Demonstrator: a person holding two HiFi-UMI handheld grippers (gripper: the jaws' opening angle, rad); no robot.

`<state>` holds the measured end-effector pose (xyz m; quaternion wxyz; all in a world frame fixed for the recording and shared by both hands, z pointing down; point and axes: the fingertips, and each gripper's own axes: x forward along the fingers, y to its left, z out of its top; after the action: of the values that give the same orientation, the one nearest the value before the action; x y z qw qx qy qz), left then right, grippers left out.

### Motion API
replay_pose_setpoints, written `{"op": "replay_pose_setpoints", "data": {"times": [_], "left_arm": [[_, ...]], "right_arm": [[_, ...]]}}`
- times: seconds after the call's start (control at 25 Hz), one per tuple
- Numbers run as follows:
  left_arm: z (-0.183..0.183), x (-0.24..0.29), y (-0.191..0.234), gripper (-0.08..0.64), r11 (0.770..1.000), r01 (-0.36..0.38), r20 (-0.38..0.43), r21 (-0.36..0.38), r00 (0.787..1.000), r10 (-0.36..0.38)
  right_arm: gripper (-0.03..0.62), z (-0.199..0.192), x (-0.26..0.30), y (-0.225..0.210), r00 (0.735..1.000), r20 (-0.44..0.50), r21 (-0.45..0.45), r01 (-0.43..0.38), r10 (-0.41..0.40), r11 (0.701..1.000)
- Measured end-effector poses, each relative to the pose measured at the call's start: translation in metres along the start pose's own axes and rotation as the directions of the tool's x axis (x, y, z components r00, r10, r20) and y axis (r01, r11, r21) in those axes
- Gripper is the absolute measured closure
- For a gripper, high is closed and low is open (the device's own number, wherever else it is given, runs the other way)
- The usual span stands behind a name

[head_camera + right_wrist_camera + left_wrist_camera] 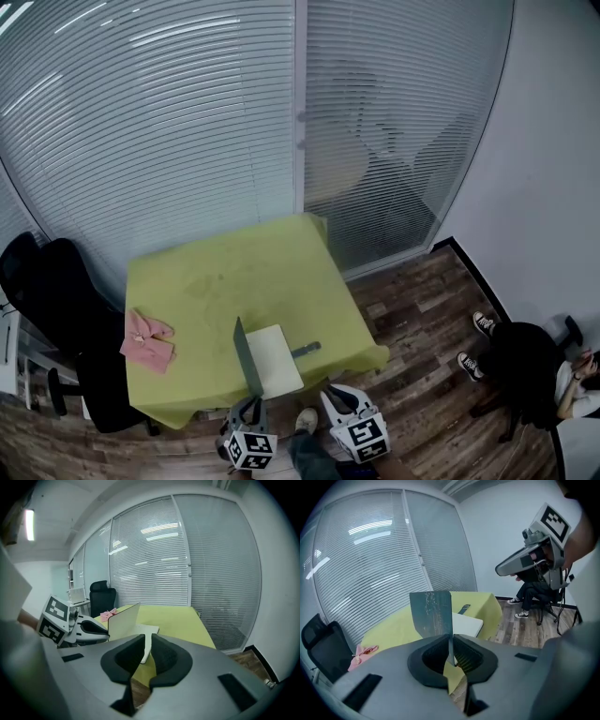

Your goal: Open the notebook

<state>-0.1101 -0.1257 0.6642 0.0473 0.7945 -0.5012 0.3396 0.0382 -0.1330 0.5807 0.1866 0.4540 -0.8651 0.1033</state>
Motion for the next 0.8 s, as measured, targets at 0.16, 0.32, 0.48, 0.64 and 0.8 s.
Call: {"op": "replay_pose_setpoints", "data": {"times": [0.16,0.32,0.48,0.64,0.8], "left_arm": [[-0.001,-0.002,0.003,0.508,0.999,0.003,0.013,-0.037,1.000,-0.002],[-0.003,-0.005,0.008,0.509,0.995,0.001,0.026,-0.101,1.000,0.002],[-0.008,-0.009,0.013,0.508,0.987,-0.010,0.036,-0.162,0.999,0.016],[-0.008,-0.013,0.025,0.508,0.971,-0.009,0.059,-0.240,0.998,0.024],[-0.016,-0.018,0.024,0.508,0.953,-0.003,0.069,-0.302,0.997,0.025]], "right_arm": [[0.537,0.002,0.002,0.001,1.000,0.011,-0.019,0.006,-0.006,1.000],[0.545,0.003,0.005,0.003,1.000,0.006,-0.028,-0.001,0.001,1.000],[0.551,0.004,0.007,0.007,1.000,0.009,-0.033,-0.013,0.013,0.999],[0.555,0.008,0.012,0.008,1.000,0.011,-0.041,-0.019,0.020,0.999],[0.558,0.006,0.009,0.009,1.000,0.005,-0.030,-0.019,0.019,0.999]]}}
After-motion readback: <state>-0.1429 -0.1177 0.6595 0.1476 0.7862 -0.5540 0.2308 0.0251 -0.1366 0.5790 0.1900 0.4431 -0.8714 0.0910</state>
